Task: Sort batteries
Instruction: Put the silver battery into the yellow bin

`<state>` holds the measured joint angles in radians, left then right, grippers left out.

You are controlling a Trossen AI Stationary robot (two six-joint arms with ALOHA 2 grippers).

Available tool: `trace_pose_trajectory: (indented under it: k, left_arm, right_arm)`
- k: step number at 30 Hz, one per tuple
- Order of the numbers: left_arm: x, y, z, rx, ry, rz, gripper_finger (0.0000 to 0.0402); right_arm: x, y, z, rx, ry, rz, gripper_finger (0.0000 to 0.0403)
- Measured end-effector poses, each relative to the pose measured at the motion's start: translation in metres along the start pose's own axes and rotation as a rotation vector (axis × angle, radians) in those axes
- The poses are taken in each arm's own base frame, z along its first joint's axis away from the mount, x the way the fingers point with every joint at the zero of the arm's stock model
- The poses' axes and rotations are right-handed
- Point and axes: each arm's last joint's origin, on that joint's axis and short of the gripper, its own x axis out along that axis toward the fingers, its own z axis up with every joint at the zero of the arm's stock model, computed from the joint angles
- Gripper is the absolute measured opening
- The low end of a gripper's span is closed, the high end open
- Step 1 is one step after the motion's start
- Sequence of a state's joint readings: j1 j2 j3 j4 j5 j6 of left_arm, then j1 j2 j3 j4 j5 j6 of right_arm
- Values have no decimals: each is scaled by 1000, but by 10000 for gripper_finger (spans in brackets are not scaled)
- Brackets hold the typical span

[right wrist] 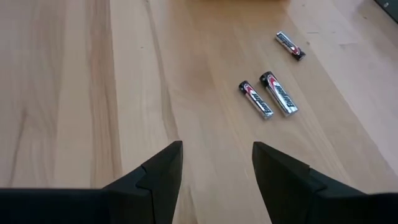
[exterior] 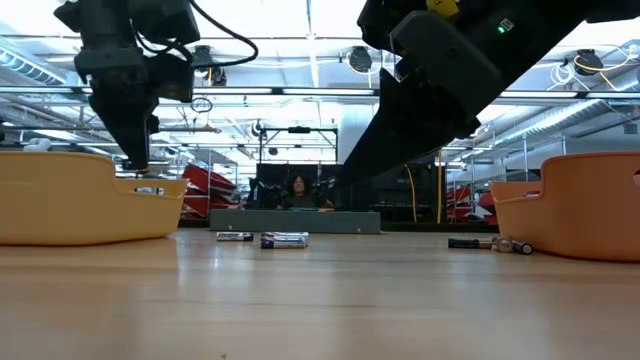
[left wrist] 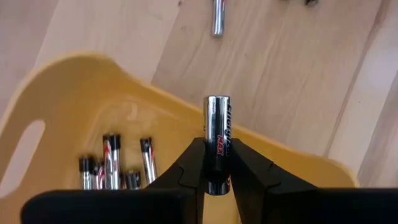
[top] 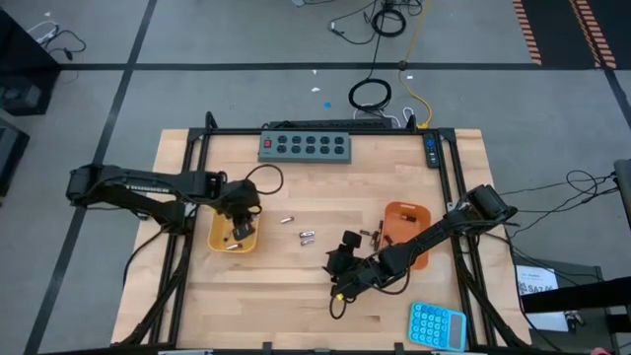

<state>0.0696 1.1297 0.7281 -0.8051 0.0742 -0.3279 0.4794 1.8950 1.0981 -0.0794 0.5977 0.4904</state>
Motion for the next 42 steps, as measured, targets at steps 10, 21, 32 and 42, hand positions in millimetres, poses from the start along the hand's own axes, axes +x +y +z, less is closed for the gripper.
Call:
trace_pose_trajectory:
  k: [10,21,32,42]
  left_arm:
    - [0,1,-1,2,12,8,65]
    - [0,6,-9,-33,61,138,66]
    - [-2,11,-18,-38,141,242,150]
    - [-6,2,3,-17,-60,199,175]
  right_arm:
    - [0,0,0,-4,2,-1,185]
    - [0,0,0,-6,4,-2,185]
    - [0,-1,0,-2,5,-1,185]
    - [2,-2,1,22,14,11,185]
